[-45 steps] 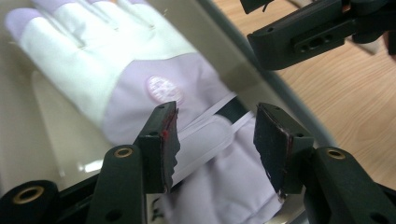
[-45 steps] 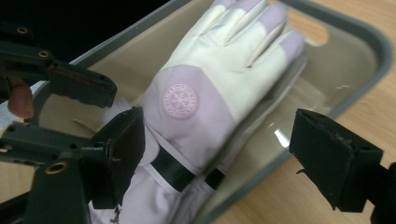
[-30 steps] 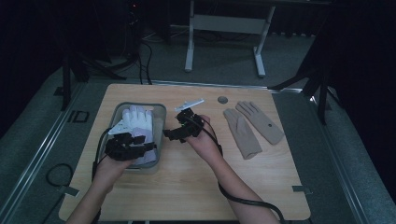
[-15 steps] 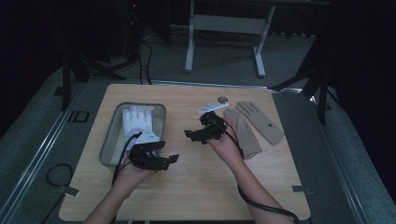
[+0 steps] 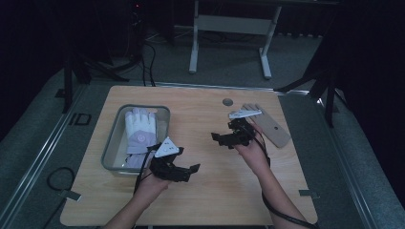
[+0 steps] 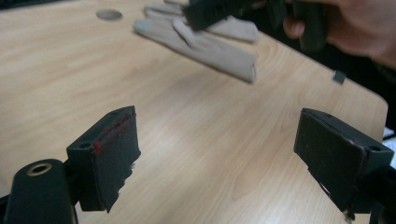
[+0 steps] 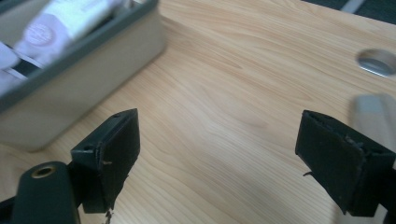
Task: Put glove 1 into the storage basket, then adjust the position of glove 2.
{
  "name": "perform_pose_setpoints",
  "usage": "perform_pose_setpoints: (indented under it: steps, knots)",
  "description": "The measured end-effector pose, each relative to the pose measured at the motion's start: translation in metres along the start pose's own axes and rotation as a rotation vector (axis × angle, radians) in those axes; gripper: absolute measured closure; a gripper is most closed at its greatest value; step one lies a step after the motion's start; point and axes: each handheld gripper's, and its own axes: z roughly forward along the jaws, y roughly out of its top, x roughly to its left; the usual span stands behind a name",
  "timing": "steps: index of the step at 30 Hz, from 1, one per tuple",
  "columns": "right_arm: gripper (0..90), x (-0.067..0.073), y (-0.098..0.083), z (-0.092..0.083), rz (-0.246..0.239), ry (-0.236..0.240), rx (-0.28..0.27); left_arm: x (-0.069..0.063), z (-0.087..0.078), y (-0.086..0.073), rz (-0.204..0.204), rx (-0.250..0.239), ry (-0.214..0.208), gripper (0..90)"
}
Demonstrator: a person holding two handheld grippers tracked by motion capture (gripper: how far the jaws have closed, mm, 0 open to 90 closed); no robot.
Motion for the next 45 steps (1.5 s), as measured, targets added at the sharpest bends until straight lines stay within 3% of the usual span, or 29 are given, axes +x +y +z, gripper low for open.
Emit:
perform_pose_setpoints:
  steps: [8, 14, 19, 24, 30, 36, 39, 43, 45]
  knots:
    - [11.5, -0.020, -0.018, -0.005, -0.039, -0.040, 0.053, -0.009, 0.018, -0.019, 0.019, 0.049, -0.037, 6.1]
    - [10.6, -0.034, -0.031, -0.009, -0.027, -0.050, 0.045, -0.014, 0.025, -0.032, 0.051, 0.042, -0.026, 2.8]
    - [10.7, -0.049, -0.042, -0.013, -0.021, -0.087, 0.057, -0.016, 0.027, -0.046, 0.089, 0.020, -0.021, 2.8]
    - [13.3, -0.065, -0.053, -0.020, -0.021, -0.122, 0.065, -0.012, 0.028, -0.056, 0.072, 0.020, -0.014, 2.8]
    - [15.1, -0.082, -0.060, -0.025, -0.038, -0.127, 0.078, -0.011, 0.025, -0.062, 0.098, -0.019, -0.005, 2.8]
    - [18.3, -0.096, -0.061, -0.021, -0.073, -0.100, 0.128, -0.014, 0.026, -0.066, 0.102, -0.010, -0.014, 2.8]
    - [22.9, -0.102, -0.059, -0.014, -0.078, -0.074, 0.125, -0.014, 0.026, -0.066, 0.104, -0.013, -0.015, 2.8]
    - [39.3, -0.115, -0.057, -0.004, -0.111, -0.091, 0.113, -0.013, 0.025, -0.066, 0.105, -0.031, -0.024, 2.8]
    - [45.9, -0.121, -0.056, 0.000, -0.102, -0.092, 0.104, -0.013, 0.024, -0.067, 0.107, -0.035, -0.029, 2.8]
